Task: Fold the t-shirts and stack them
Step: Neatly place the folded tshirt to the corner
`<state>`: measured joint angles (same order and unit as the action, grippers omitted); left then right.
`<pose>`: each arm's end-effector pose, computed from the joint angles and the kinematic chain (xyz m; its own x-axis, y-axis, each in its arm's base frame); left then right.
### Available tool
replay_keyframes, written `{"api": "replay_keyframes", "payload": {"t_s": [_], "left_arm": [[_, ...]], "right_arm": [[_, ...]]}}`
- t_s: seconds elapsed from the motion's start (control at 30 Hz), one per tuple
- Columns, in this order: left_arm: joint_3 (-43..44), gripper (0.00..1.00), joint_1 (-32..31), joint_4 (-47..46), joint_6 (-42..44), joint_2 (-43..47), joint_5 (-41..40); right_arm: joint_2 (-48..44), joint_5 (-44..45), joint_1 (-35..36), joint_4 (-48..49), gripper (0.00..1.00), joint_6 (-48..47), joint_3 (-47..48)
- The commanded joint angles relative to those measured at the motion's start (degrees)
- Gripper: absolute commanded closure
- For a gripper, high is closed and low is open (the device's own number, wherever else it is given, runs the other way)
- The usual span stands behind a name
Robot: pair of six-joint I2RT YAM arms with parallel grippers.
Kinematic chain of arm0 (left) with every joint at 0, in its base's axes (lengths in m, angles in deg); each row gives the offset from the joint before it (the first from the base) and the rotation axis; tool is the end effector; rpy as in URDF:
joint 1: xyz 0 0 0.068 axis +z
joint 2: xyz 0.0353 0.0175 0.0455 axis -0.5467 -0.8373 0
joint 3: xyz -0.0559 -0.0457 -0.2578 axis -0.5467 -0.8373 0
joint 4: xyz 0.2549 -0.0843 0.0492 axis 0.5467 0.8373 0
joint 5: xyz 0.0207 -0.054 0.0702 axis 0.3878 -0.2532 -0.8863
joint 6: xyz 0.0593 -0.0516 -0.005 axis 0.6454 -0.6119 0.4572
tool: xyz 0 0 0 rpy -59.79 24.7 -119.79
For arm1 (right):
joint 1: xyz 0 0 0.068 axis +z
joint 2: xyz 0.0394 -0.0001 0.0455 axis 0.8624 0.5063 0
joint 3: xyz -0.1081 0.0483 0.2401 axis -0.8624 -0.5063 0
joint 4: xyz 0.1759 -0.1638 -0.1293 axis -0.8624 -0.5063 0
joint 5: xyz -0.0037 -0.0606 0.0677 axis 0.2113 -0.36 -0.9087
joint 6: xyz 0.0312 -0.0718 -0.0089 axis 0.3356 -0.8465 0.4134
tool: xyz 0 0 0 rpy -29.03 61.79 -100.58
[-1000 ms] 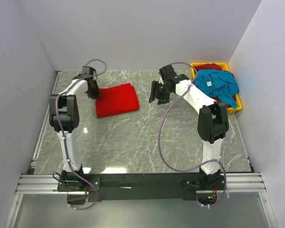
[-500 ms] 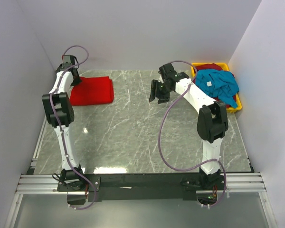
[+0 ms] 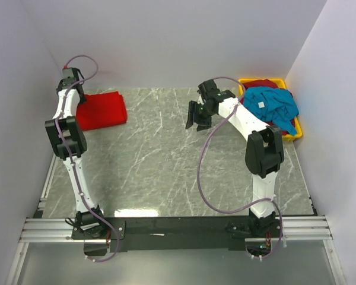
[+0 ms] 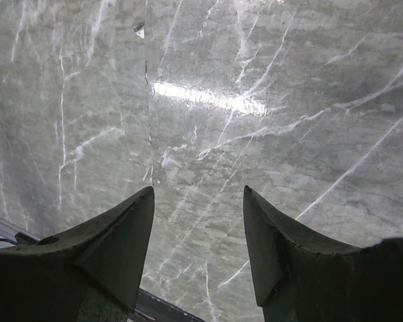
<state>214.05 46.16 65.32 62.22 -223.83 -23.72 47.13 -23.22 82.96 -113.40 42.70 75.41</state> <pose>0.5540 0.1455 0.1860 -0.6860 -0.2368 -0.6880 -0.4388 0.8889 0.1315 0.4181 0.2001 0.2216 -0.9346 0.0311 -0.3544 -0.1262 0.9024 0.4120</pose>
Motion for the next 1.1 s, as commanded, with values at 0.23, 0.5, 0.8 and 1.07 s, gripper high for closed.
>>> {"api": "replay_keyframes", "payload": {"t_s": [0.23, 0.5, 0.8, 1.07], "left_arm": [[7.45, 1.00, 1.57, -6.67, 8.55, -2.31, -3.47], [7.10, 0.39, 1.93, -9.05, 9.35, -1.60, -5.23], [2.36, 0.00, 1.31, -11.51, 4.95, 7.96, -3.39], [-13.87, 0.00, -5.79, -9.41, -5.13, 22.03, 2.41]], "right_arm": [[2.42, -1.30, 0.09, -1.79, 0.37, -1.33, 3.05], [3.57, -2.09, 0.27, -2.06, 0.37, -1.16, 4.72], [-0.30, -1.13, 0.44, 2.07, 0.37, -0.45, 1.47], [-7.15, 2.39, 0.44, 9.01, 0.36, -0.01, -5.29]]}}
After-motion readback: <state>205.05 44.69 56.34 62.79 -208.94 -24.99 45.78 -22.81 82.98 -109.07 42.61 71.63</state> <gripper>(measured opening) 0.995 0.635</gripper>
